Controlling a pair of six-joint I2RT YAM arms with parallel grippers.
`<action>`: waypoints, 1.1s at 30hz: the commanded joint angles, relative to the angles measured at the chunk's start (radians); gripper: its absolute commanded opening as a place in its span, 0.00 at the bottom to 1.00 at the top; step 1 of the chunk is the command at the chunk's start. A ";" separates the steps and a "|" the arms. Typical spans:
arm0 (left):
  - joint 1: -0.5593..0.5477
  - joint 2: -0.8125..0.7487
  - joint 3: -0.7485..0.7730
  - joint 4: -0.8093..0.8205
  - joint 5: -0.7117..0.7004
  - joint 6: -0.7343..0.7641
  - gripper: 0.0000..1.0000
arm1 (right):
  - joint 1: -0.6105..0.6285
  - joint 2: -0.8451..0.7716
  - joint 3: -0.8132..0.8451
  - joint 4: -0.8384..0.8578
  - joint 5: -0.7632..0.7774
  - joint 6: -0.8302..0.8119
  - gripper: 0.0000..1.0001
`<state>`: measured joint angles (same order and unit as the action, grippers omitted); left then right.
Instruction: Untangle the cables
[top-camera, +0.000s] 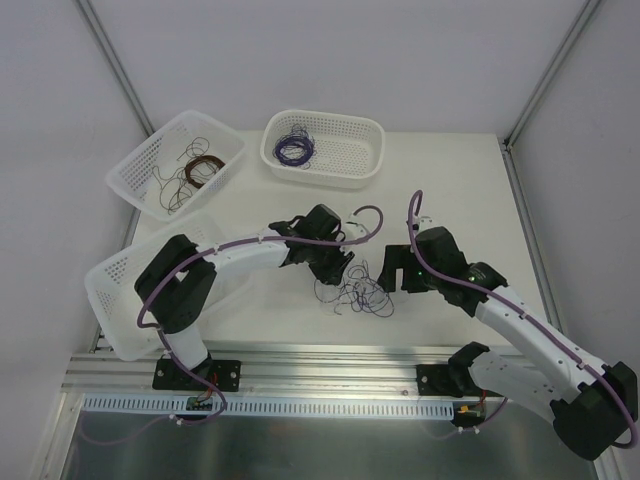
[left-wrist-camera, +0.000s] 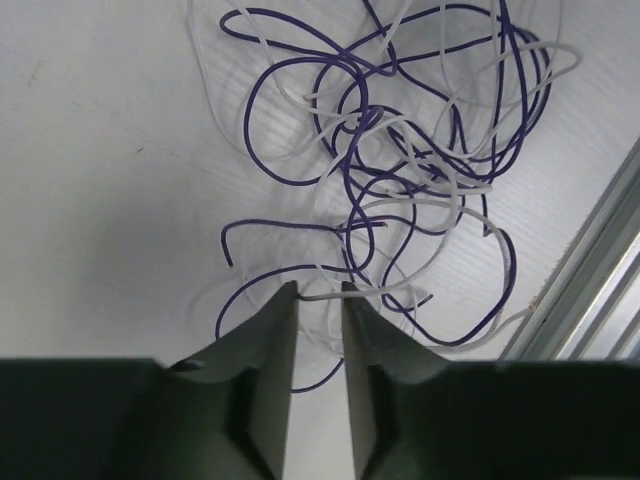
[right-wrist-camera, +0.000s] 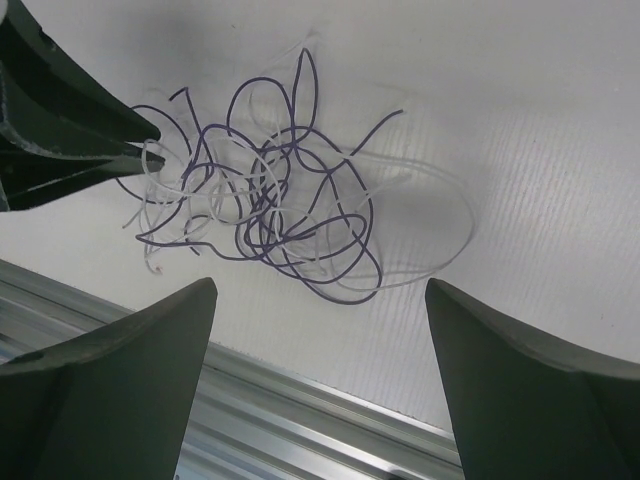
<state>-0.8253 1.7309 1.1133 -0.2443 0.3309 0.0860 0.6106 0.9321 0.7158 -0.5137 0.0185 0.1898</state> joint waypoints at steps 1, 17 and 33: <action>-0.008 -0.011 0.045 0.022 0.040 0.024 0.18 | -0.006 -0.013 -0.003 0.003 -0.006 -0.001 0.90; -0.008 -0.410 0.089 -0.021 -0.046 -0.127 0.00 | -0.017 -0.041 -0.016 0.030 0.014 0.017 0.90; -0.008 -0.478 0.322 -0.061 -0.006 -0.273 0.00 | -0.022 -0.136 -0.045 0.070 0.008 0.020 0.90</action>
<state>-0.8257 1.2728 1.3899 -0.2962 0.3271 -0.1417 0.5930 0.8215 0.6743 -0.4973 0.0444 0.1982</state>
